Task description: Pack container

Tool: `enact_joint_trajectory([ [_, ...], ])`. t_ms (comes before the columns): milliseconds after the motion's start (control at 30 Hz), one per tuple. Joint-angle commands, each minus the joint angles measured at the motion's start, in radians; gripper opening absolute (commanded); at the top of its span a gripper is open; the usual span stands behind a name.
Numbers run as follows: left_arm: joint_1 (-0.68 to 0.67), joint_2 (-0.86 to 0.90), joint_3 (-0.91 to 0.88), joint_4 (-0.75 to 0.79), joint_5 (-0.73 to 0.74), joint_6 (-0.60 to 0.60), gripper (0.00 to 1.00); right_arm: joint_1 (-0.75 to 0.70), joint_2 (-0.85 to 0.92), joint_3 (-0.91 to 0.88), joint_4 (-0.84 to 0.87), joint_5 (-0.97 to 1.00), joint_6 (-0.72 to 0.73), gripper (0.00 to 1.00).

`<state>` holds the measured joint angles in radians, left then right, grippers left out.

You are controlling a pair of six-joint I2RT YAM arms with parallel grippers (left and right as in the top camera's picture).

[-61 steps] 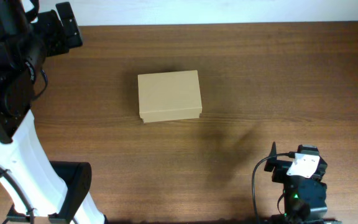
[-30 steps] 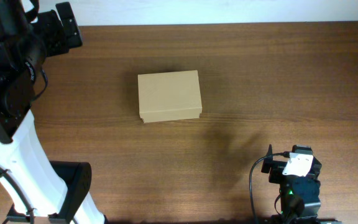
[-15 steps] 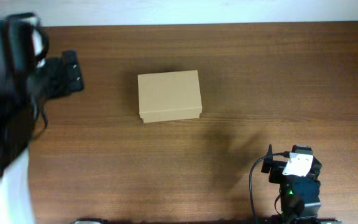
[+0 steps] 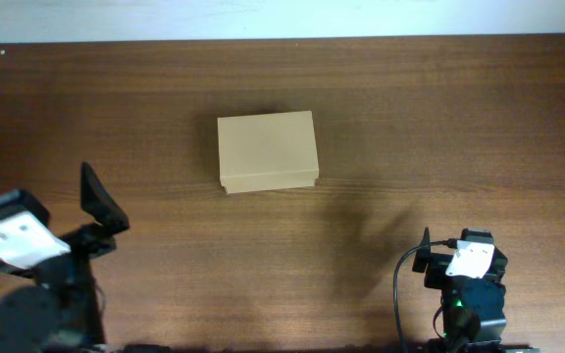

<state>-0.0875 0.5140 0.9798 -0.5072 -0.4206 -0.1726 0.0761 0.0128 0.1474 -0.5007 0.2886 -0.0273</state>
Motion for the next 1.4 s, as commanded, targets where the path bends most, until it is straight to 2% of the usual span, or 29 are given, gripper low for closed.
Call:
enact_joint_trajectory([
  [0, -0.001, -0.137, -0.199, 0.077, -0.014, 0.002, 1.0, -0.006, -0.01, -0.007, -0.001, 0.012, 0.002, 0.99],
  [400, -0.001, -0.355, -0.634, 0.569, -0.014, 0.002, 1.0, -0.006, -0.01, -0.007, -0.001, 0.012, 0.002, 0.99],
  [700, 0.002, -0.454, -0.861, 0.726, -0.014, 0.002, 1.0, -0.006, -0.01, -0.007, -0.001, 0.012, 0.002, 0.99],
  [1100, 0.069, -0.509, -0.969, 0.739, -0.014, 0.002, 1.0, -0.006, -0.01, -0.007, -0.001, 0.012, 0.002, 0.99],
  [1367, 0.069, -0.509, -0.972, 0.546, -0.014, 0.002, 1.0, -0.006, -0.01, -0.007, -0.001, 0.012, 0.002, 0.99],
])
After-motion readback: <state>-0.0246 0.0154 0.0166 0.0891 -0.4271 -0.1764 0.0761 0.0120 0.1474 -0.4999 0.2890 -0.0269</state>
